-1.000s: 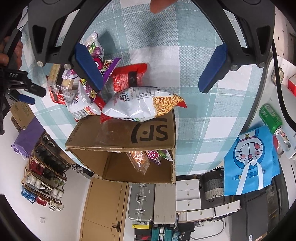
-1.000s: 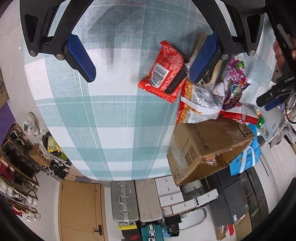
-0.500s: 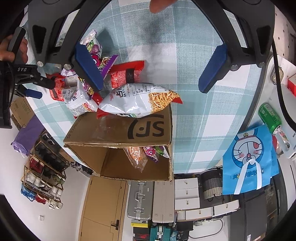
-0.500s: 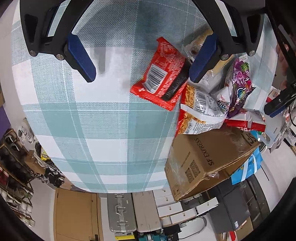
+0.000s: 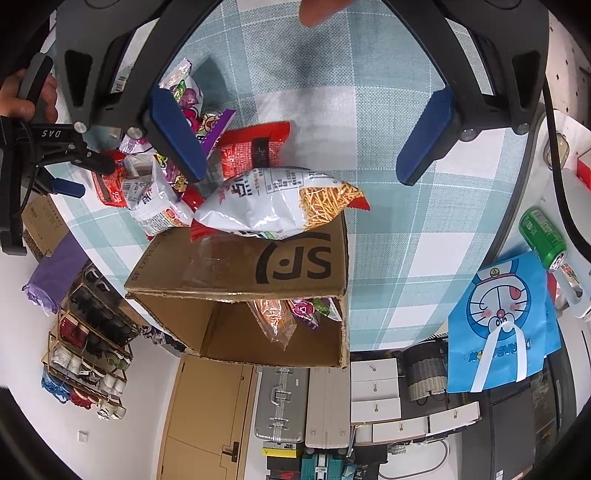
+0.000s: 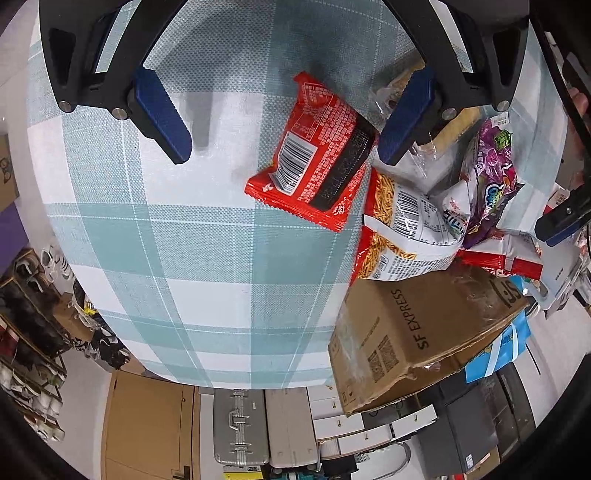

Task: Organize snacks
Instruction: 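Move both tools back over the remaining snacks, then grasp the red noodle pack with the right gripper while the left gripper grasps the silver chip bag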

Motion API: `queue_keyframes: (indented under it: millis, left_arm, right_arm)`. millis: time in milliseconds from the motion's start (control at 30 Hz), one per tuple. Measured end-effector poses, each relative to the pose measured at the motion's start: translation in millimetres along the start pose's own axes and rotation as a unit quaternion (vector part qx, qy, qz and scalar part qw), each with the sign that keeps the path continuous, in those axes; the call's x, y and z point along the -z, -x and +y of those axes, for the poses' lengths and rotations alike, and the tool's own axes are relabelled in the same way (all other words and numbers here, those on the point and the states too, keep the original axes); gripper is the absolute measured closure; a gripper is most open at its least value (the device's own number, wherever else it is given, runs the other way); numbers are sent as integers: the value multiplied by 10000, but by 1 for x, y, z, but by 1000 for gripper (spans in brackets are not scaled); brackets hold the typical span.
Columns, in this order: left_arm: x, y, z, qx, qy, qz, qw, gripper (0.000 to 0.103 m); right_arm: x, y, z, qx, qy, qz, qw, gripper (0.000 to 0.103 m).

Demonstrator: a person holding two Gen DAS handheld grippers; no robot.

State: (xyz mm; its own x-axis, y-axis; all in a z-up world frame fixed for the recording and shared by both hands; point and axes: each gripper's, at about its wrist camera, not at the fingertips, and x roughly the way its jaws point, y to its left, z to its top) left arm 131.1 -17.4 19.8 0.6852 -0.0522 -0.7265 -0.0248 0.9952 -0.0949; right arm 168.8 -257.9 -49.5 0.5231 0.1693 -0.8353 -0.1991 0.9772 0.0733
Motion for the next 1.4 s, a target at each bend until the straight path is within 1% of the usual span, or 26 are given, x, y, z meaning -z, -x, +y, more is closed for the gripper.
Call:
queue_keyframes:
  millis: [167, 233, 300, 333, 400, 433, 500, 567, 700, 933, 1100, 1200, 1400]
  left_arm:
    - [1, -2, 0, 9, 3, 22, 10000, 1]
    - [1, -2, 0, -2, 6, 22, 10000, 1]
    - [1, -2, 0, -4, 17, 28, 10000, 1]
    - [1, -2, 0, -3, 15, 27, 10000, 1]
    - [1, -2, 0, 2, 6, 28, 10000, 1]
    - [2, -2, -1, -1, 2, 29, 10000, 1]
    - [1, -3, -1, 5, 9, 38, 10000, 1]
    - [2, -3, -1, 24, 11, 40, 10000, 1]
    - [3, -3, -2, 27, -5, 39, 10000, 1]
    - [2, -3, -2, 76, 19, 53, 10000, 1]
    - [1, -6, -2, 97, 41, 75, 9999, 1]
    - [-2, -10, -2, 123, 71, 94, 9999, 1]
    - [-8, -22, -5, 164, 97, 133, 9997, 1]
  right_arm:
    - [-1, 0, -2, 14, -26, -36, 10000, 2]
    - [-1, -1, 0, -27, 9, -38, 10000, 8]
    - [-1, -1, 2, -108, 29, -33, 9999, 18]
    - [-1, -1, 4, -144, 38, -30, 9999, 21]
    - [1, 2, 5, -282, 89, -66, 9995, 34]
    - [2, 2, 7, -321, 112, -70, 9994, 38]
    - [4, 4, 7, -499, 119, -81, 9987, 50]
    - [5, 5, 7, -561, 113, -115, 9983, 53]
    - [7, 12, 6, -603, 94, -271, 9978, 60]
    - [9, 24, 4, -657, 37, -517, 9965, 61]
    - [11, 38, 3, -846, -36, -799, 9932, 60]
    - [10, 46, 6, -972, -26, -978, 9904, 60]
    - [7, 53, 16, -1053, 85, -1118, 9881, 60]
